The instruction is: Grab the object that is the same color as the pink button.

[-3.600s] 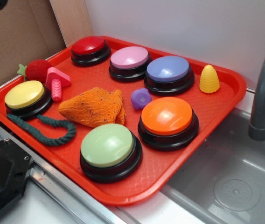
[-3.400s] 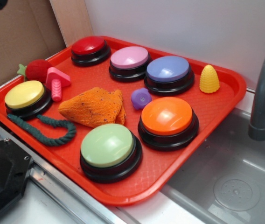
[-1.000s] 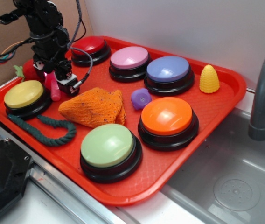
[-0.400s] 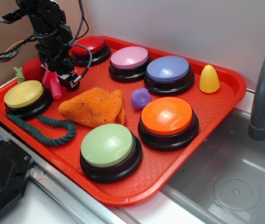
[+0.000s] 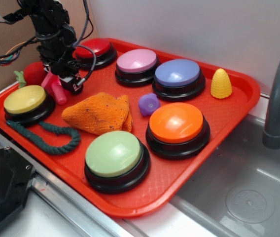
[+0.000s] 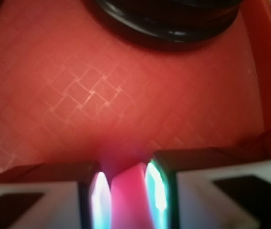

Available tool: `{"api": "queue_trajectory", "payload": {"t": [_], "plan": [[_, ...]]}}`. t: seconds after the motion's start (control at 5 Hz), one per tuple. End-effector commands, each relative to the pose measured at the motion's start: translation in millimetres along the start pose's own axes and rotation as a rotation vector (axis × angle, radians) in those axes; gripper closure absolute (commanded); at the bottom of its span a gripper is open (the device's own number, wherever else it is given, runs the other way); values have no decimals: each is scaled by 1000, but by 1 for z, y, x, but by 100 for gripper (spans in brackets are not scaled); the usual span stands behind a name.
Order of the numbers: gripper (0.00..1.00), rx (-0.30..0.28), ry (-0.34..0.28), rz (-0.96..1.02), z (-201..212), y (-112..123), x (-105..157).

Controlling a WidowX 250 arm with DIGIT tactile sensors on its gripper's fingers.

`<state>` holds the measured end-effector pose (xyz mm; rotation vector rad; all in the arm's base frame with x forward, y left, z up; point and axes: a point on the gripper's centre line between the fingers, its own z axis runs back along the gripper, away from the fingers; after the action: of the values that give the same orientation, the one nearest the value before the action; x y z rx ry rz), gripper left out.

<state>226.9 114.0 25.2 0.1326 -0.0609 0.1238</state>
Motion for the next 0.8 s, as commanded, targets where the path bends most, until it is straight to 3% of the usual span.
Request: {"api": "queue_trajectory", "payload": {"t": [0.0, 0.2, 0.4, 0.6], "plan": [[100, -25, -63, 144, 85, -9, 31], [100, -183, -33, 179, 113, -17, 38], [100, -205, -72, 247, 151, -39, 41], [100, -272, -93, 262, 172, -56, 43]]}}
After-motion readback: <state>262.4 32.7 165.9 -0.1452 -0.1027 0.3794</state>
